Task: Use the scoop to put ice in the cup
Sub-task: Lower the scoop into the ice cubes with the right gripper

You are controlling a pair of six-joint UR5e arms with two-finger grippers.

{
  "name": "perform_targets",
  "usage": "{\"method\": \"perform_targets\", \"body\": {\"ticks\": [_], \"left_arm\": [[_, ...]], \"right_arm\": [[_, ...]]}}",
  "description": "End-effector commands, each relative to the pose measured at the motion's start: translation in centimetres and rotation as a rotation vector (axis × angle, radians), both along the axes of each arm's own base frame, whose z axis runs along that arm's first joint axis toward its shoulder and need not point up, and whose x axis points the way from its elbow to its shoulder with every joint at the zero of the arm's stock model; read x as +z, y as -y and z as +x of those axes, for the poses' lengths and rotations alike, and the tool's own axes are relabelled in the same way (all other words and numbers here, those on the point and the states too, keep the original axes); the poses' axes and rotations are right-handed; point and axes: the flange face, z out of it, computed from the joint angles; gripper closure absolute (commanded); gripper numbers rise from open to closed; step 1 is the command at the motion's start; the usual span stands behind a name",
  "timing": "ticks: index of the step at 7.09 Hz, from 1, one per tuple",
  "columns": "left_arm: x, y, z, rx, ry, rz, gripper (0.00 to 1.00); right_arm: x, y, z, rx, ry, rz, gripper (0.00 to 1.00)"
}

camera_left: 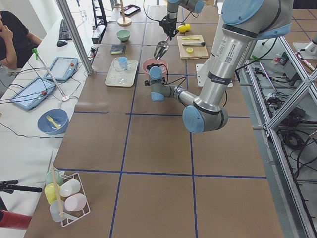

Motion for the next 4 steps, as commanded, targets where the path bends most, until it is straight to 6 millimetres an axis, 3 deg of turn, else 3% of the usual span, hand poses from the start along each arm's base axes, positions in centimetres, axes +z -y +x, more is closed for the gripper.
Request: {"method": "perform_targets", "body": {"ticks": [1,4], "left_arm": [[-0.6,0.1,0.1,0.000,-0.010,0.007,0.00],[-1.0,0.1,0.1,0.000,-0.015,0.011,0.00]], "right_arm": [[-1.4,0.9,-0.8,-0.084,-0.122,0.039,1.00],[-2.7,3.1,-3.0,-0.093,-0.179,0.035,1.00]]}}
